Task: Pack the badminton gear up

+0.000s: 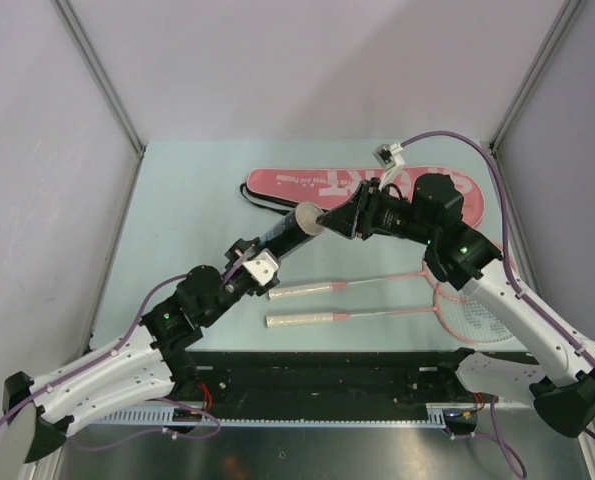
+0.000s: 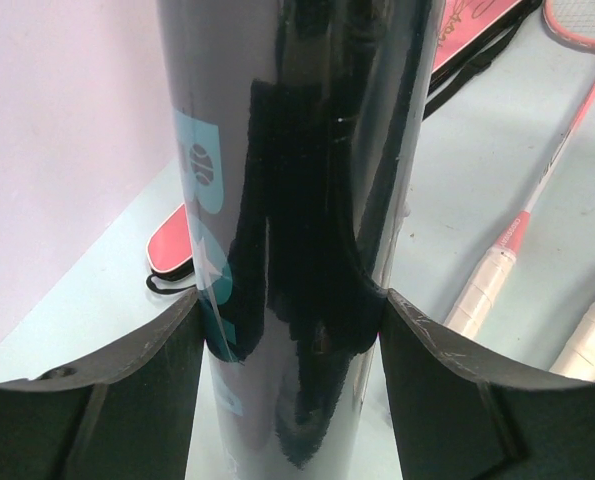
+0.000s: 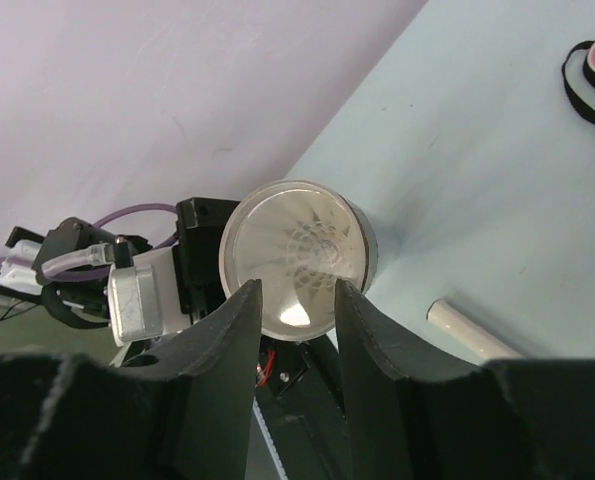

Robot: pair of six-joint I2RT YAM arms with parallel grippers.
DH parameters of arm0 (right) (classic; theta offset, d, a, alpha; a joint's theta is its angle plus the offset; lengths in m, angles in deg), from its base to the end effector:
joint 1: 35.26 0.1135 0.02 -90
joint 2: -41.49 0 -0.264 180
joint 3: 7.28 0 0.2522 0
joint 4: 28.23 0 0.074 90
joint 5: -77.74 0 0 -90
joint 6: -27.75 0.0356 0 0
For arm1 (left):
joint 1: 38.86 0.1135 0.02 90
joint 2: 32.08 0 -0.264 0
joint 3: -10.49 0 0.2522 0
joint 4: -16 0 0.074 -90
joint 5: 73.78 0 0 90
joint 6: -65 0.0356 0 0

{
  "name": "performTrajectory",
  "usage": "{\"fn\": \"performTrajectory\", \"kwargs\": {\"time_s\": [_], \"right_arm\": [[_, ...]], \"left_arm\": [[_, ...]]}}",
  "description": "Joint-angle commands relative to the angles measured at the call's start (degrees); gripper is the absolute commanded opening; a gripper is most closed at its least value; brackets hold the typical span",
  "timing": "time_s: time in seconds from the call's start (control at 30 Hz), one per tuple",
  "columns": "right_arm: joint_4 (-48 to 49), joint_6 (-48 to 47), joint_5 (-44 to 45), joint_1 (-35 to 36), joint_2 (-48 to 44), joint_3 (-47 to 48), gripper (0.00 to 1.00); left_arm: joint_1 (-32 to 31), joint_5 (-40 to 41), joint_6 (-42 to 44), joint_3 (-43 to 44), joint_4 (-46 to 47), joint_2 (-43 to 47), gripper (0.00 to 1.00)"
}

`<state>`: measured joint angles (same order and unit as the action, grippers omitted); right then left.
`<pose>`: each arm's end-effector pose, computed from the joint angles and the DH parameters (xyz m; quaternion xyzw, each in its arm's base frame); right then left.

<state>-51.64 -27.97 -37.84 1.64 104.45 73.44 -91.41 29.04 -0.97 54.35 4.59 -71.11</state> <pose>0.1873 0.1599 0.4151 -0.1651 0.7191 0.5145 0.4370 0.1122 -0.1335 0.2885 0.4014 0.6283 -0.0821 0.6614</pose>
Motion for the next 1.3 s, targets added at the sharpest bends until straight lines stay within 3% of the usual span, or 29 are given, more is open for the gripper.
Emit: {"fn": "performTrajectory", "kwargs": {"time_s": [0.0,0.47,0.67,0.83,0.93,1.1,1.17,1.27], "right_arm": [[-3.09,-3.08,3.43,0.27,-0.56,2.12,0.42],[-6.34,-4.58,6.16,-0.08,-0.83,5.28,0.62],[-5.47,-4.58,5.46,0.01,0.94,5.38,0.57],[-4.59,-4.14,5.10,0.71,4.36,5.38,0.42],[-3.63,-4.14,7.29,4.92,7.08,4.85,0.26],[2.86,-0.11,11.79,10.82,7.27,0.99,0.14],[6.66,0.52,11.70,10.82,6.12,-1.30,0.14],[5.70,-0.18,11.87,9.77,4.81,-1.30,0.35]], "left_arm": [[-0.36,-1.04,0.40,3.03,6.26,0.79,0.08],[-0.36,-0.60,0.49,3.29,6.00,0.09,0.06],[-0.36,-0.87,0.49,3.03,6.00,1.23,0.05],[-0.36,-2.71,0.14,3.03,6.09,1.76,0.05],[-0.36,-3.76,-0.39,2.59,6.70,2.55,0.04],[-0.36,-5.43,-0.83,2.68,6.97,1.85,0.04],[-0.36,-5.52,-1.18,2.59,6.97,2.28,0.04],[-0.36,-4.82,-1.09,2.59,7.05,2.55,0.03]]}}
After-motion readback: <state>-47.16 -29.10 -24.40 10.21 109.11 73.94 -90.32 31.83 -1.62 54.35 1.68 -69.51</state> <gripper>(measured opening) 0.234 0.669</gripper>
